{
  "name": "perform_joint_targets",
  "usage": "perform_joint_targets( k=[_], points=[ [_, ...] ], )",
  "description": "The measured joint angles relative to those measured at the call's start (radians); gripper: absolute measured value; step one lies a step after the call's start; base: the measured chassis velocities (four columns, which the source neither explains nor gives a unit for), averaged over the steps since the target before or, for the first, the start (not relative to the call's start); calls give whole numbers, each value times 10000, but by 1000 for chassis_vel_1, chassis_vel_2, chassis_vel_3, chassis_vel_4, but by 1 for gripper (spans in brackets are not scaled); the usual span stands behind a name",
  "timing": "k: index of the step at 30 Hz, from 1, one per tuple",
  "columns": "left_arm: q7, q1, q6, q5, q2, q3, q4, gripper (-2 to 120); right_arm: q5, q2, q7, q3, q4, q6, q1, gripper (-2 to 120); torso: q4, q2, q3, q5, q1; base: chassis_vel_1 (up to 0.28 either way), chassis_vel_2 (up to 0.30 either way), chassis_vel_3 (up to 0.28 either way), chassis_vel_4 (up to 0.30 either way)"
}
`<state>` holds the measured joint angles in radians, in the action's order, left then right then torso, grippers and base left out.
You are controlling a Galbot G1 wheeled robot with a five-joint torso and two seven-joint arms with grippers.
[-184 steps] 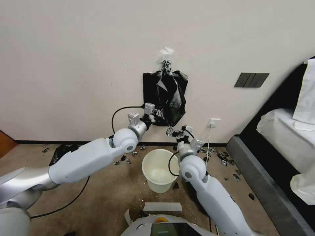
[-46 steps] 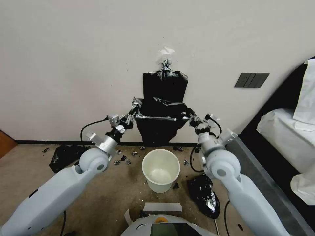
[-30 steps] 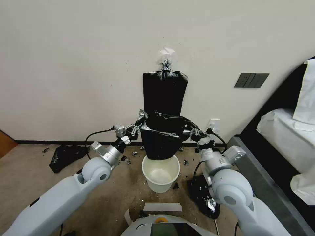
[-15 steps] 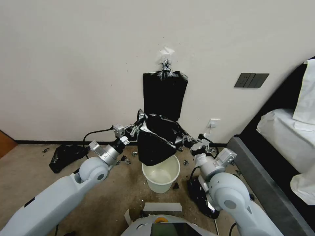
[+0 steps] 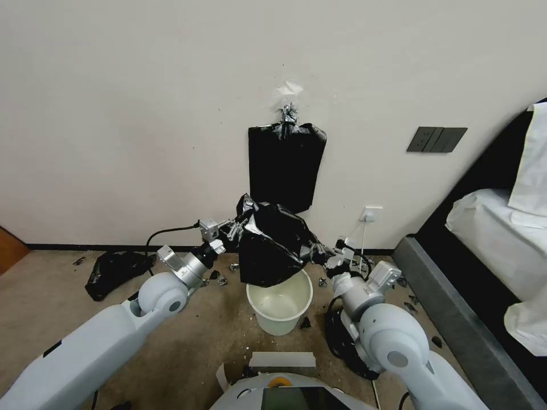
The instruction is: Place a trash bag onto the trash bin.
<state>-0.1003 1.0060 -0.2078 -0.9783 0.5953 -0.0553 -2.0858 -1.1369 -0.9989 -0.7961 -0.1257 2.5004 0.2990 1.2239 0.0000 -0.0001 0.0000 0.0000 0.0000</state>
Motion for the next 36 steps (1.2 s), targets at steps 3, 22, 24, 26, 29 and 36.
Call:
perform_joint_targets(
  k=[3,22,24,26,29,36],
  points=[
    [-177,-8,119,-31,52,85,-21,0,-110,141,-156,-107,-2,99,-102,7,1,0,0,0,0,0,0,0,0],
    [-457,-330,827,-500,-131,71,451,0,-3256,-15,-1278,1057,-4,299,-1795,7,0,1,0,0,1,0,0,0,0],
    [-450,-330,854,-494,-68,157,571,0,-3367,-95,-1344,1165,-4,301,-1984,7,0,0,0,-1,1,0,0,0,0],
    [-450,-328,865,-494,-45,191,586,0,-3404,-114,-1361,1187,-3,301,-2048,7,0,0,0,0,1,0,0,0,0],
    [-449,-336,873,-449,63,276,678,0,-3438,-131,-1382,1258,-5,301,-2219,7,0,0,0,-1,0,0,0,0,0],
    [-445,-379,872,-440,72,120,691,0,-3412,-326,-1358,1464,-554,256,-2247,7,0,0,0,0,0,0,0,0,0]
  ],
)
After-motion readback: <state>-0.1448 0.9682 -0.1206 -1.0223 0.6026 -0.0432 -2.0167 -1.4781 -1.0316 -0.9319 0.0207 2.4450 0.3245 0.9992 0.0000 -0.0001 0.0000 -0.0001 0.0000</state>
